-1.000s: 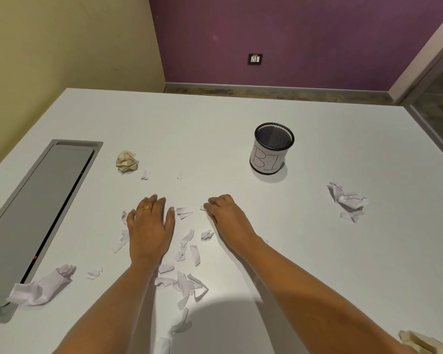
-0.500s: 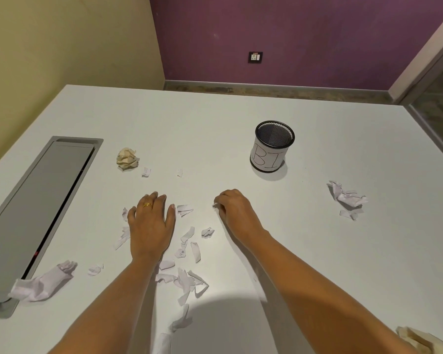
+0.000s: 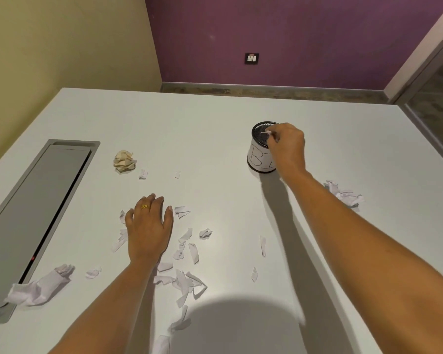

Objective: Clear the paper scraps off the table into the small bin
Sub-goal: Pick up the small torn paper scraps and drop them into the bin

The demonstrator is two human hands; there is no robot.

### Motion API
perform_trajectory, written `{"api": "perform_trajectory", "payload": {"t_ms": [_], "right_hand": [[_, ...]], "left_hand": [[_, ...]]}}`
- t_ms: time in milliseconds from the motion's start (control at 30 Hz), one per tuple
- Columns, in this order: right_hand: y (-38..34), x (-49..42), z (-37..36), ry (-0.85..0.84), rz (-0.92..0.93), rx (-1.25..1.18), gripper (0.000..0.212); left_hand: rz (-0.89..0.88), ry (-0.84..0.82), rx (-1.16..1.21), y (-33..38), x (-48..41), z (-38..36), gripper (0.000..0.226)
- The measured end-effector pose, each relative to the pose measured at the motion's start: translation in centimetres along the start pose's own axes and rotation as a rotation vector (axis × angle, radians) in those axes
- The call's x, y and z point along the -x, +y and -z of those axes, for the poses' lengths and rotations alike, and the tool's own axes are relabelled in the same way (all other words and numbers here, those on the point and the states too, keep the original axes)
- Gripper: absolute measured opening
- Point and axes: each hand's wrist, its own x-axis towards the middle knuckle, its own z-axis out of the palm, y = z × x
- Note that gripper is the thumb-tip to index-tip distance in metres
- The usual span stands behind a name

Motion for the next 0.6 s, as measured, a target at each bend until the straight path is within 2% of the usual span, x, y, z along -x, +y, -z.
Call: {"api": "perform_trajectory", "payload": {"t_ms": [300, 600], "right_hand": [[0.4, -0.4, 0.1, -0.079, -0.075, 0.062, 0.035], [0.4, 0.5, 0.3, -0.021, -0.05, -0.033, 0.028]], "left_hand": [[-0.005, 0.009, 0.004, 0.1, 0.1, -0.1, 0.032], [-0.01, 0.014, 0.008, 0.0, 0.1, 0.0, 0.032]]}}
